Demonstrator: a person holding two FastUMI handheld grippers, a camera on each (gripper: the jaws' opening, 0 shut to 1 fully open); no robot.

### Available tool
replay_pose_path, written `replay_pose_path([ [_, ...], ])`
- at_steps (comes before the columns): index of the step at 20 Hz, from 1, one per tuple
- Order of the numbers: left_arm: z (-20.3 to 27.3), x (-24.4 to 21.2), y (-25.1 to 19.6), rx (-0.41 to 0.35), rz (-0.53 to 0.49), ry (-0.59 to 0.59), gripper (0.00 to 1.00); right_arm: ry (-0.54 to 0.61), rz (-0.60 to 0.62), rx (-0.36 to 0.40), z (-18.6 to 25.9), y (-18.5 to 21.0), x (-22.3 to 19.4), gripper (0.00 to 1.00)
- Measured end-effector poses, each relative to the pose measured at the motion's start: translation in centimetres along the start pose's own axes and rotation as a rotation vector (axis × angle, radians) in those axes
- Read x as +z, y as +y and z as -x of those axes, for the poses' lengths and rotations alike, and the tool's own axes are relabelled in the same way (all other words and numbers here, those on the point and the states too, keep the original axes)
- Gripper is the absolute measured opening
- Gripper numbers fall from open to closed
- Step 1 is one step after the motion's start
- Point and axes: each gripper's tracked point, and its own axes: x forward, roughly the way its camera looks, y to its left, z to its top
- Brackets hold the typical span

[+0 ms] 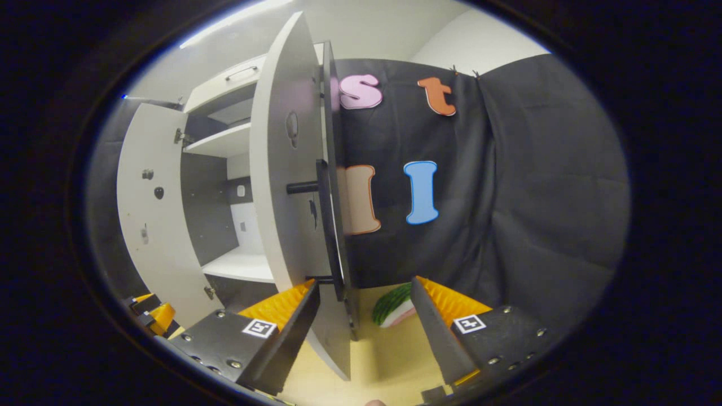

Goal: Grasp the bottle in the cabinet with the left hand and place it on the coaster, then close the right door with the right hand and the left door with the left hand.

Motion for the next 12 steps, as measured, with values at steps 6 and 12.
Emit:
replay_pose_path([
  [6,0.8,-0.1,0.9,0.009,-0.001,0.017,0.87,-0.009,0.006,0.051,-0.3,1.6,0.0,0.97],
  [12,1.4,0.5,1.9,0.008,0.006,0.002,0.87,-0.01,0.024,0.158,-0.9,6.3,-0.4,0.97],
])
